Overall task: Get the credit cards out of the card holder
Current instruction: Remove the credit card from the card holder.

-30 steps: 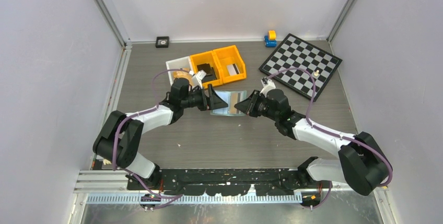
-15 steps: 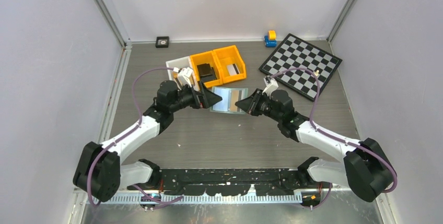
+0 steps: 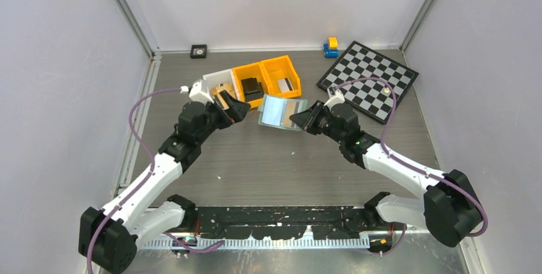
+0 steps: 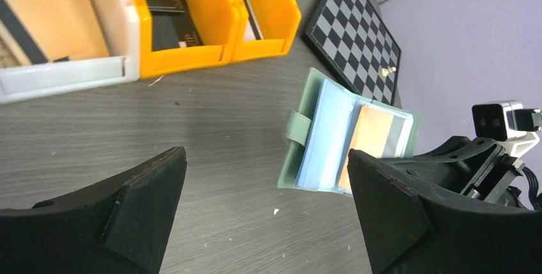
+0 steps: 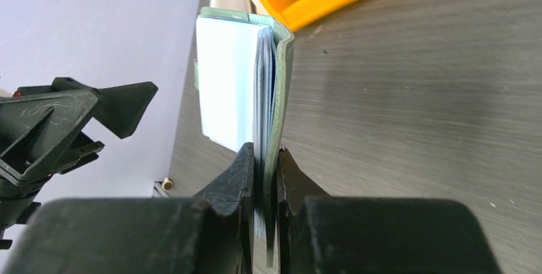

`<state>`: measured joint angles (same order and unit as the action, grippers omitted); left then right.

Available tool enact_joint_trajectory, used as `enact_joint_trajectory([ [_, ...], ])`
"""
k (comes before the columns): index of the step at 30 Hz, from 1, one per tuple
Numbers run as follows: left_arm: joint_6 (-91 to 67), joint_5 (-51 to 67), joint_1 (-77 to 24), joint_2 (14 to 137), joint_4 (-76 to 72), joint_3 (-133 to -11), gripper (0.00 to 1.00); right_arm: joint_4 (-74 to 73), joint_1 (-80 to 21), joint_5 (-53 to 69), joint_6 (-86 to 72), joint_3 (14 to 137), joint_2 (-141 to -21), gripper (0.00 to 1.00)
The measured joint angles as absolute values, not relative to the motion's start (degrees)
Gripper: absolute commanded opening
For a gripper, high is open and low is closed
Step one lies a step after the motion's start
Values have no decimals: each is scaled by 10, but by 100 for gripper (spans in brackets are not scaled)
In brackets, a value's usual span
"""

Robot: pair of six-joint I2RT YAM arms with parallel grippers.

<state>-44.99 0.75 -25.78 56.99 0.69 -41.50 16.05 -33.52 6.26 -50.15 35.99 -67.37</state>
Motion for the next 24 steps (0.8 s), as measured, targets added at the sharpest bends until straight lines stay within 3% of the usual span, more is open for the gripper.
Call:
enact_joint_trajectory([
  [6, -465, -10, -257, 547, -41, -321, 100, 140, -335, 48, -493, 339, -651, 1],
  [24, -410, 92, -297, 631, -126, -318, 100, 143, -335, 39, -479, 338, -656, 0],
])
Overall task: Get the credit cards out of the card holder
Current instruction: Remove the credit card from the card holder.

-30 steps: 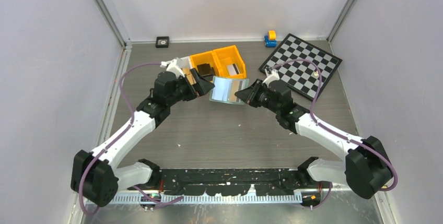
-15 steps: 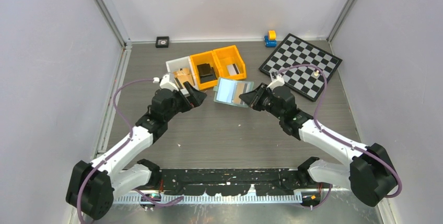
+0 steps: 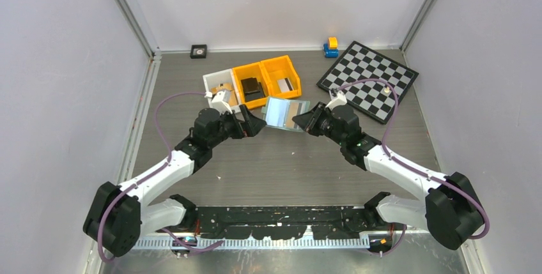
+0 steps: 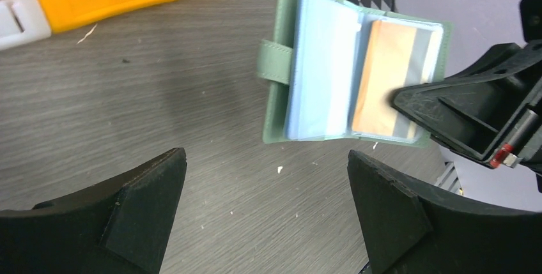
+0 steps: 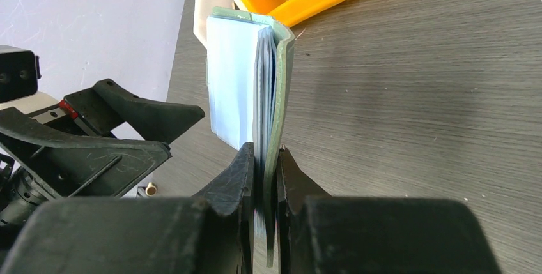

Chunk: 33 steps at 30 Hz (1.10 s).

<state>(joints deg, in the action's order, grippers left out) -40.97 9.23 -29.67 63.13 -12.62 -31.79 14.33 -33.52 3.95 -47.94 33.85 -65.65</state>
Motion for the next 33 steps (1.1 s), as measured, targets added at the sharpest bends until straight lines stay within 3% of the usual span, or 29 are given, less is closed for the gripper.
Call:
enact_joint_trajectory([
  [33, -434, 198, -297, 747, -292, -313, 100, 192, -331, 41, -451, 319, -637, 1],
])
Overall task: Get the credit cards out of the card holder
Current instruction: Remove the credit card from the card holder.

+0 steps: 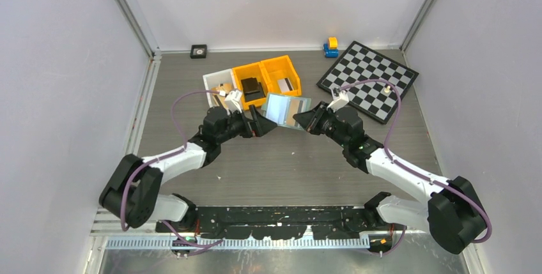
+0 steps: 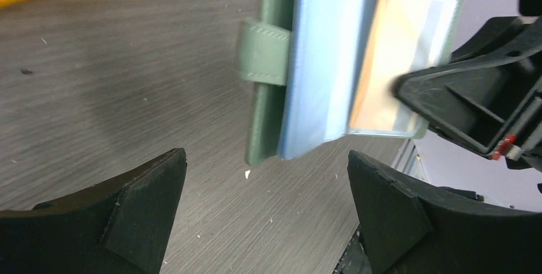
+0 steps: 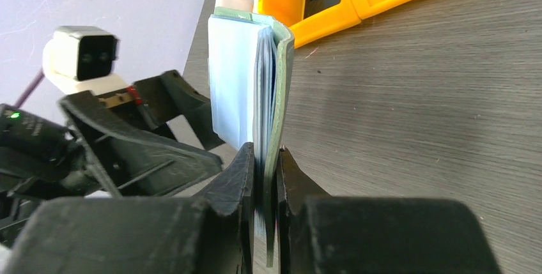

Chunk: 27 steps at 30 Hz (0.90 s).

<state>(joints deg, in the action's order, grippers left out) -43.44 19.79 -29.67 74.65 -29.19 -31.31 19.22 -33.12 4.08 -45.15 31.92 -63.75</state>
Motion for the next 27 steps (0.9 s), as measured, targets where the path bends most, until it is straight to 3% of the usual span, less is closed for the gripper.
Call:
enact_joint_trajectory([
  [6, -472, 237, -297, 811, -346, -305, 97, 194, -329, 60, -452, 319, -636, 1],
  [14, -482, 251, -295, 791, -376, -300, 89, 225, -328, 94, -468, 318, -650, 1],
  [18, -483, 251, -287, 764, -382, -293, 71, 251, -325, 120, -477, 316, -674, 0],
  [27, -482, 260, -278, 754, -392, -289, 12, 271, -324, 151, -478, 316, -705, 1],
])
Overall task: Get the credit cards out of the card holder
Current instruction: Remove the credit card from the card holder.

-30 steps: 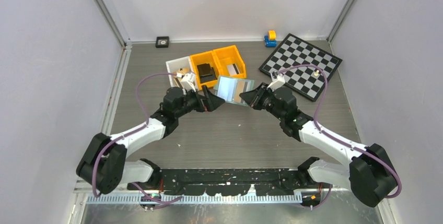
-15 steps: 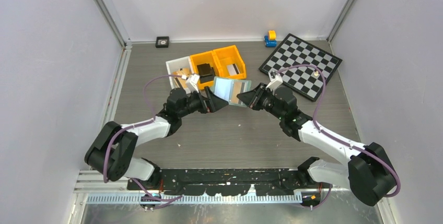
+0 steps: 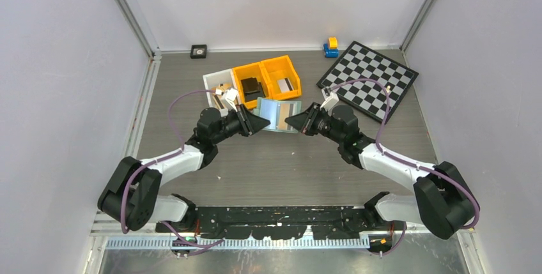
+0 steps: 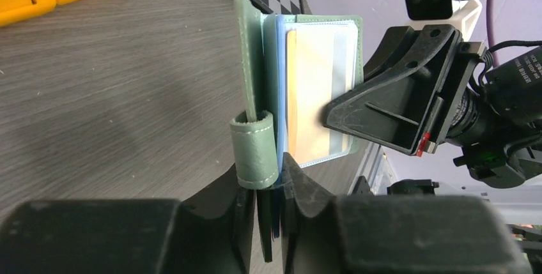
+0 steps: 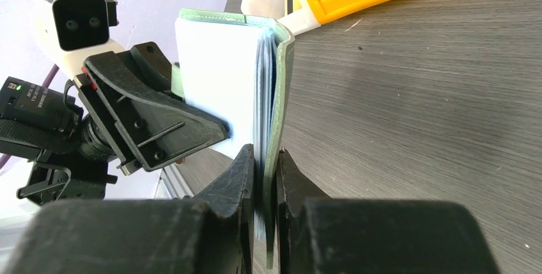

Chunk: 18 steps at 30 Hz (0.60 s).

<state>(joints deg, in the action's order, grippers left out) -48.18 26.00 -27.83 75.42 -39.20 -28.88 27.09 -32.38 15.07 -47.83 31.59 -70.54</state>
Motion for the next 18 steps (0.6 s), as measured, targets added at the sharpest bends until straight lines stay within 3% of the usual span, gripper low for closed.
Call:
enact_joint_trajectory([
  [2, -482, 262, -277, 755, -392, -289, 4, 275, -324, 154, -478, 316, -708, 9],
  [5, -482, 264, -276, 755, -391, -289, 0, 278, -322, 156, -479, 316, -712, 45],
  [7, -481, 263, -272, 755, -389, -289, 0, 278, -321, 153, -479, 316, -712, 54],
  [11, -480, 250, -267, 740, -378, -280, 0, 278, -317, 133, -476, 312, -709, 48],
  [18, -480, 232, -264, 707, -369, -264, 0, 278, -307, 116, -482, 303, -705, 22],
])
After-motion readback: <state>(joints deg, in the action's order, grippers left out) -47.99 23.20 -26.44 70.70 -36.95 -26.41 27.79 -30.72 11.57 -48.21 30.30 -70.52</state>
